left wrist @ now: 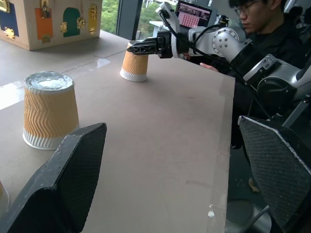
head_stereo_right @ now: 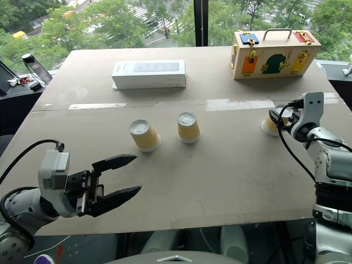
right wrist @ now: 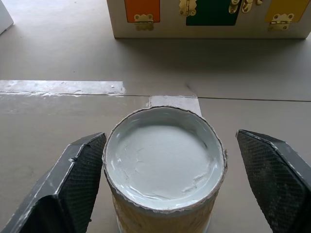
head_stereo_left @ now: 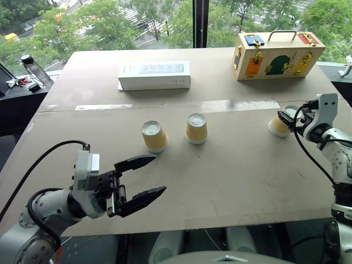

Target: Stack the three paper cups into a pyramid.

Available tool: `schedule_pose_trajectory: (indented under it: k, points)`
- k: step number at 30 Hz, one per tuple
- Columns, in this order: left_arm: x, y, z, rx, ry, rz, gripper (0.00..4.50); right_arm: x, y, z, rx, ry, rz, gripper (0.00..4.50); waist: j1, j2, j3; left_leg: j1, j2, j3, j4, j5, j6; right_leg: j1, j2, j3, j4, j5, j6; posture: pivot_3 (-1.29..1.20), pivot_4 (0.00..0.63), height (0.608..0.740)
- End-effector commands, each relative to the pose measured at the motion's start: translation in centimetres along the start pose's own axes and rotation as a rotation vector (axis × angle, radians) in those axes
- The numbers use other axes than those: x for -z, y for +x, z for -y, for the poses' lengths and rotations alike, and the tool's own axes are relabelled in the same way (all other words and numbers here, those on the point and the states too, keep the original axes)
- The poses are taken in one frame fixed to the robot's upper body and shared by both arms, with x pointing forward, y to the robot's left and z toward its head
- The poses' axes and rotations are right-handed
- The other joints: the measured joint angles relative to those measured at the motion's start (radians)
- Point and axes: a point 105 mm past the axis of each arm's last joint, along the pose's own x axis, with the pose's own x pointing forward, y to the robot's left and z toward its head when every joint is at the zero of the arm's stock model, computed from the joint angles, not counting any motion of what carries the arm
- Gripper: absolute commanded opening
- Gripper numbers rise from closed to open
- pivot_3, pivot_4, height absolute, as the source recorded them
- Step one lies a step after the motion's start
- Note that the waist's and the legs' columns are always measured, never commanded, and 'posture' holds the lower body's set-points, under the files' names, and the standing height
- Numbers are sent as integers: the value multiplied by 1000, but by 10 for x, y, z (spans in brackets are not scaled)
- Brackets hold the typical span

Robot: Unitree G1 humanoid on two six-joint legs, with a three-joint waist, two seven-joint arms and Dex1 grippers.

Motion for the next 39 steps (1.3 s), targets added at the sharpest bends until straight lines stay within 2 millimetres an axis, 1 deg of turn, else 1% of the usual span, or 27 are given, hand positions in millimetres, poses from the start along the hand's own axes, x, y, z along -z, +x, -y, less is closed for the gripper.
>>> schedule_pose_trajectory:
  k: [1, 2, 4, 6, 8, 10, 12, 15, 17, 19, 20, 26, 39]
  points:
    - [-10, 7, 10, 66, 28, 23, 4500, -11, -2, 0, -4, -13, 51, 2371, 0, 0, 0, 0, 0, 0, 0, 0, 0, 0, 0, 0, 0, 0, 0, 0, 150, 740]
    - [-10, 8, 11, 73, 29, 25, 4500, -11, -2, 0, -4, -14, 53, 2203, 0, 0, 0, 0, 0, 0, 0, 0, 0, 0, 0, 0, 0, 0, 0, 0, 150, 740]
    - [-12, 10, 11, 67, 26, 36, 4500, -16, -3, -2, -25, -20, 77, 2204, 0, 0, 0, 0, 0, 0, 0, 0, 0, 0, 0, 0, 0, 0, 0, 0, 150, 740]
    - [-11, 10, 7, 32, 51, 35, 4500, -26, -6, -15, -99, -38, 115, 2204, 0, 0, 0, 0, 0, 0, 0, 0, 0, 0, 0, 0, 0, 0, 0, 0, 150, 740]
    - [-8, 10, 4, 5, 54, 38, 4500, -35, -9, -35, -196, -55, 143, 2204, -2, 0, 0, 0, 0, 0, 0, 0, 0, 0, 0, 0, 0, 1, 2, 0, 150, 740]
    - [-7, 8, -5, -78, 93, 86, 4500, -46, -14, -69, -348, -51, 170, 2204, -4, 1, 1, 0, 0, 0, 0, 0, 0, 0, 0, 0, 0, 2, 3, 0, 150, 740]
    - [-3, 2, -9, -102, 95, 117, 4500, -50, -19, -101, -471, -89, 168, 2204, -6, 1, 1, 0, 0, 1, 0, 0, 0, 0, 0, 2, 0, 2, 3, 0, 150, 740]
    - [-1, -11, -12, -113, 33, 133, 4500, -48, -25, -140, -601, -140, 158, 2204, -3, 1, 1, 0, 2, 0, 0, 0, 0, 0, 2, 0, 0, 2, 3, 0, 150, 740]
    - [0, -17, -13, -115, 10, 133, 4500, -46, -27, -155, -652, -153, 155, 2204, 0, 1, 1, 0, 3, -1, 0, 0, 0, 0, 2, 0, 0, 2, 2, 0, 150, 740]
    - [5, -28, -12, -131, -17, 111, 4500, -38, -28, -172, -714, -204, 138, 2204, 5, 1, 1, 0, 2, -1, 0, 0, 0, 0, 2, -1, 0, 0, 0, 0, 150, 740]
    - [8, -32, -12, -138, -24, 99, 4500, -34, -27, -178, -734, -227, 130, 2204, 3, 0, 0, 0, 2, -1, 1, 0, 0, 0, 1, -1, -1, 0, 0, 0, 150, 740]
    - [8, -36, -7, -158, -35, 104, 4500, -28, -19, -180, -746, -259, 122, 2204, 2, 0, 1, 0, 2, -1, 1, 0, 0, 0, 1, -2, -1, 0, 0, 0, 150, 740]
    - [10, -40, 1, -182, -36, 93, 4500, -16, 2, -188, -745, -261, 107, 2204, -2, 0, 1, 0, 2, -1, 0, 0, -1, 0, 2, -1, -1, 0, -1, 0, 150, 740]
